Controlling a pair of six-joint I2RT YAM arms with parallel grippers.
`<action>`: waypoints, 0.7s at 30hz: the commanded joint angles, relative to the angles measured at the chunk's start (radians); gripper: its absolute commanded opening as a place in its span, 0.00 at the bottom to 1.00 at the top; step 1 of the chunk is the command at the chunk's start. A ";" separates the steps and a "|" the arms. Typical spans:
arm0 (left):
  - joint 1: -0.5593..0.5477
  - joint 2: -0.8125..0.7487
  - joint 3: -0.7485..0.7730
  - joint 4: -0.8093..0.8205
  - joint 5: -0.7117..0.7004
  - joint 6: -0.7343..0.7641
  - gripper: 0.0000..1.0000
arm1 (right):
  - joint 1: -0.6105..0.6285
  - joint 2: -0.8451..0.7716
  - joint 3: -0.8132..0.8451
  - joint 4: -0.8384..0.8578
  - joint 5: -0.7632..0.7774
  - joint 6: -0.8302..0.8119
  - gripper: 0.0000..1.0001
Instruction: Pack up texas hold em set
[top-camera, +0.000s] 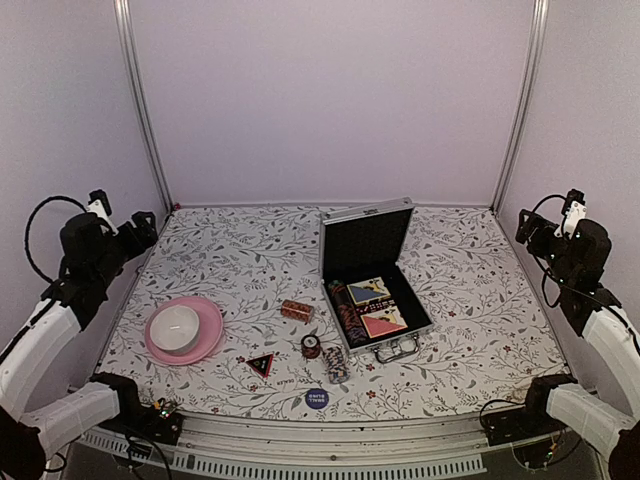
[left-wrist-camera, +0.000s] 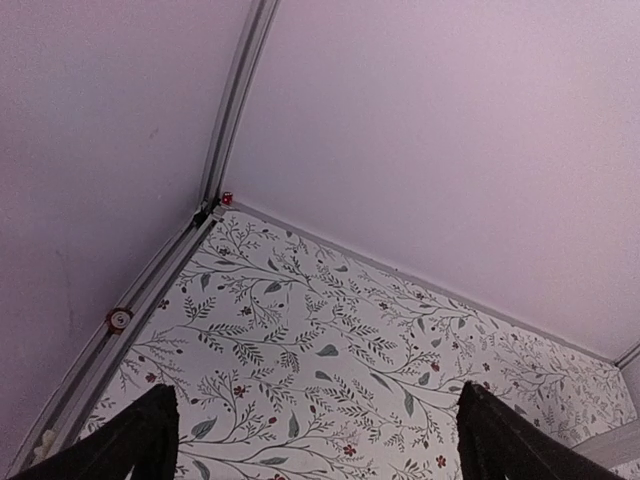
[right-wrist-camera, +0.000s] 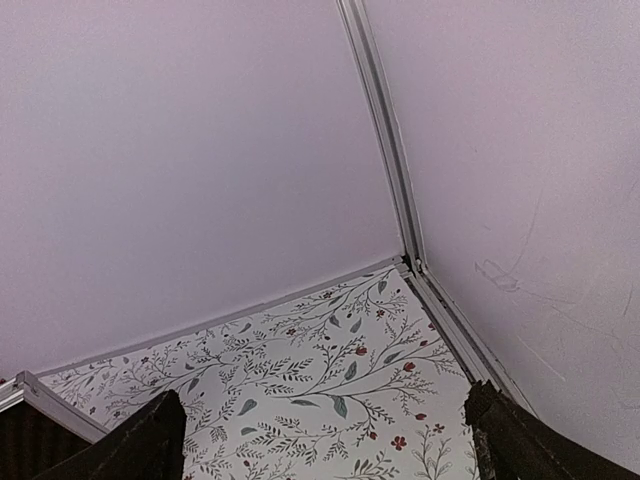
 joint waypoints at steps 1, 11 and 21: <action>-0.004 0.040 0.027 -0.051 0.019 -0.031 0.97 | 0.003 -0.011 0.012 -0.009 0.008 -0.011 0.99; -0.004 0.140 0.083 -0.098 0.066 -0.019 0.97 | 0.004 0.069 0.047 0.008 -0.082 -0.045 0.99; -0.169 0.208 0.118 -0.053 0.126 0.040 0.93 | 0.038 0.243 0.185 -0.145 -0.283 -0.057 0.99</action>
